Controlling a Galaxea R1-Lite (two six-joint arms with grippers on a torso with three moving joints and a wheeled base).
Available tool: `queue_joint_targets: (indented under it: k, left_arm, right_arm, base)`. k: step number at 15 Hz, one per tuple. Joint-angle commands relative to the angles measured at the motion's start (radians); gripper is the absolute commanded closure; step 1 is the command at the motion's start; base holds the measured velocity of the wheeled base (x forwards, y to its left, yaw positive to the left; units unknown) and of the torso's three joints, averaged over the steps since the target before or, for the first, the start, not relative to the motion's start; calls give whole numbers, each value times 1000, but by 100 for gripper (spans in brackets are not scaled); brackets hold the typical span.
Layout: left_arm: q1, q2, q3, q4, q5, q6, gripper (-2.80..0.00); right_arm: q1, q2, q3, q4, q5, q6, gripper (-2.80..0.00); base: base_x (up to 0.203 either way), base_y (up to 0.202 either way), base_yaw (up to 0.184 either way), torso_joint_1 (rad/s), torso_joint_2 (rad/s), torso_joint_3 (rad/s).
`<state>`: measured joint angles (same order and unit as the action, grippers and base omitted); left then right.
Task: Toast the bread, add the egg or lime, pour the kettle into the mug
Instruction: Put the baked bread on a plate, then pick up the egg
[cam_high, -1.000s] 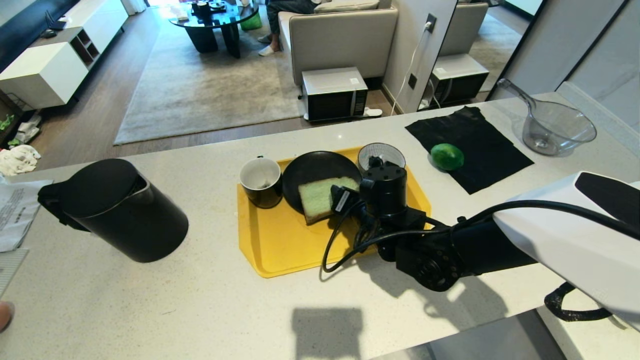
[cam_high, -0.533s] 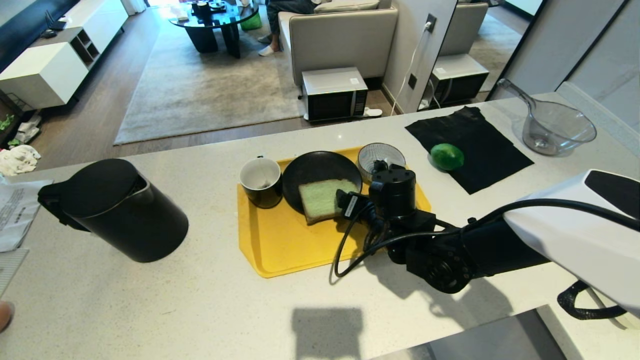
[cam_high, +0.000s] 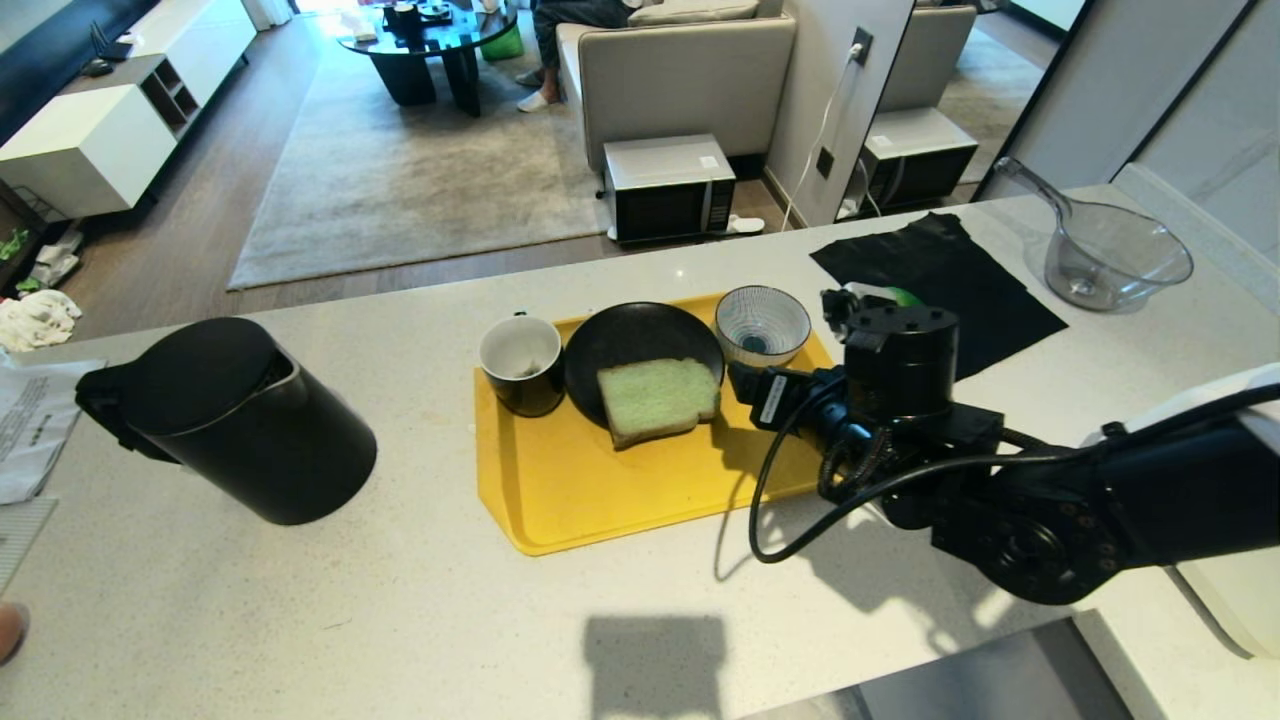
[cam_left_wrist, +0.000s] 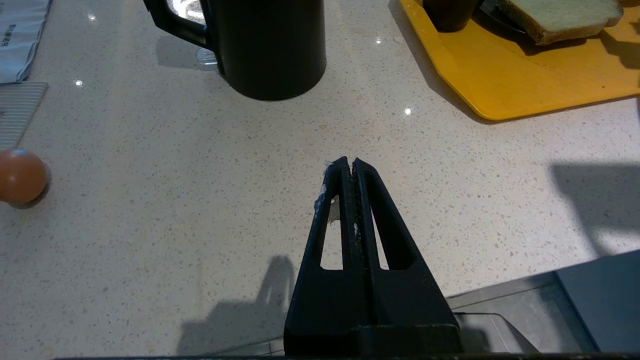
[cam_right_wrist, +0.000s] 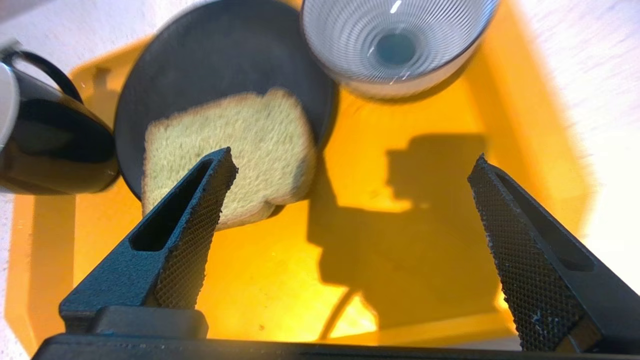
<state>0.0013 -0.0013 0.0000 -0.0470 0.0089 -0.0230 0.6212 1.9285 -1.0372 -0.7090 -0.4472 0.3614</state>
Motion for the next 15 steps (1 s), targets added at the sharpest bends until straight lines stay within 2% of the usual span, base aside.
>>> queue_joint_targets:
  k: [1,6,8,9,13,15]
  left_arm:
    - [0,-2,17,-1,0,0,0]
    - [0,-2,17,-1,0,0,0]
    - [0,-2,17,-1,0,0,0]
    - [0,-2,17,-1,0,0,0]
    - [0,-2,17,-1,0,0,0]
    - [0,-2,17,-1,0,0,0]
  right_arm:
    - [-10,-149,54,-5,-2,-20,-280]
    - [-17,-381,190,-4,2,-88,-280]
    - [-38,-461,205,-4,23,-110,-280]
    - [-48,-496,206,-5,43,-127,0]
    - [-90,-598,195,-4,119,-227,0]
    - [-142,-659,195,-2,207,-280,0]
  base:
    - [0,0,0,0,0,0]
    - [0,0,0,0,0,0]
    - [0,0,0,0,0,0]
    - [0,0,0,0,0,0]
    - [0,0,0,0,0,0]
    - [0,0,0,0,0,0]
